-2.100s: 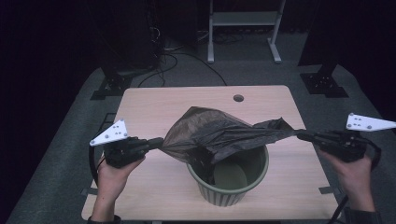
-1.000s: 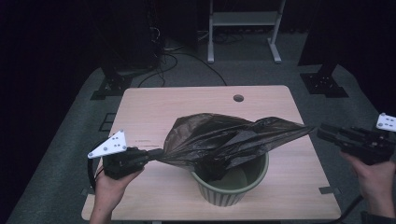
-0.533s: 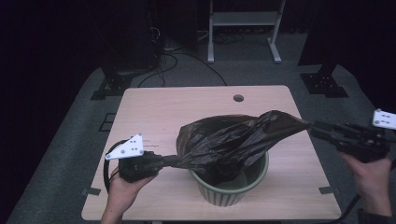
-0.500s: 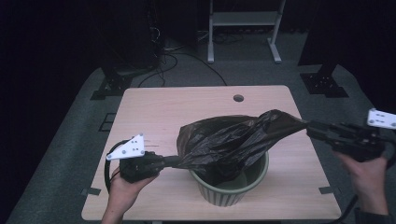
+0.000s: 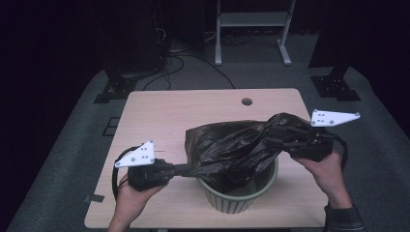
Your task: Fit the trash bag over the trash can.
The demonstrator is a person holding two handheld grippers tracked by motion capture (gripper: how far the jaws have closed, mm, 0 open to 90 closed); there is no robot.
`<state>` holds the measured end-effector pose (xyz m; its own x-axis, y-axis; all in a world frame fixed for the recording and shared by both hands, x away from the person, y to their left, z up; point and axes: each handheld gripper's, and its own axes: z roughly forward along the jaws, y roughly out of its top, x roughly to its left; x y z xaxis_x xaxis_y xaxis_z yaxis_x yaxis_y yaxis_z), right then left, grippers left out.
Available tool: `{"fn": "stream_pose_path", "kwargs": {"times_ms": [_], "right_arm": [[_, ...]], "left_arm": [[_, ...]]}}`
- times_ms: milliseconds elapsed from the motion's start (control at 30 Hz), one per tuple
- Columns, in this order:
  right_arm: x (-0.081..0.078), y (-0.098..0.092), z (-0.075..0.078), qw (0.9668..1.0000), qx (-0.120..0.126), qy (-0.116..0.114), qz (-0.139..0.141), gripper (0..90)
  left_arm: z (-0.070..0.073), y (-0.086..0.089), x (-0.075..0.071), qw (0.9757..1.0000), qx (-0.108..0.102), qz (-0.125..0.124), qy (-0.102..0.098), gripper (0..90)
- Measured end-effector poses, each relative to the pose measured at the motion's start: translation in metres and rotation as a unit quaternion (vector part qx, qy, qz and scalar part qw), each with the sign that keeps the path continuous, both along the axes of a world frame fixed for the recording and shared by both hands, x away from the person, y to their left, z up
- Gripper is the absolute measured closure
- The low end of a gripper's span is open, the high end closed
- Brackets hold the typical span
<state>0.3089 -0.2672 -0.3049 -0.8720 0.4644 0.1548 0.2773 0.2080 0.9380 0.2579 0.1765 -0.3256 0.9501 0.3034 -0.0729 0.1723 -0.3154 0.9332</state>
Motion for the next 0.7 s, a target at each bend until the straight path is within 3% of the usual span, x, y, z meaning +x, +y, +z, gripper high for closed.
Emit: {"fn": "stream_pose_path", "kwargs": {"times_ms": [200,333,500,700], "right_arm": [[0.001,0.007,-0.011,0.9997,-0.025,0.005,0.007,89.0],[-0.007,0.003,-0.013,0.9996,-0.018,0.006,0.02,90.0],[-0.027,-0.009,-0.019,0.9994,-0.009,0.001,0.033,90.0],[-0.052,-0.022,-0.027,0.9985,0.01,0.004,0.053,90.0]], "left_arm": [[0.001,0.006,-0.002,1.0,0.0,0.007,0.0,89.7],[-0.002,0.011,-0.003,0.9999,0.002,0.015,0.001,89.7],[-0.005,0.018,-0.003,0.9995,0.011,0.031,0.004,89.7],[-0.008,0.027,-0.01,0.9992,0.007,0.038,0.01,89.7]]}}
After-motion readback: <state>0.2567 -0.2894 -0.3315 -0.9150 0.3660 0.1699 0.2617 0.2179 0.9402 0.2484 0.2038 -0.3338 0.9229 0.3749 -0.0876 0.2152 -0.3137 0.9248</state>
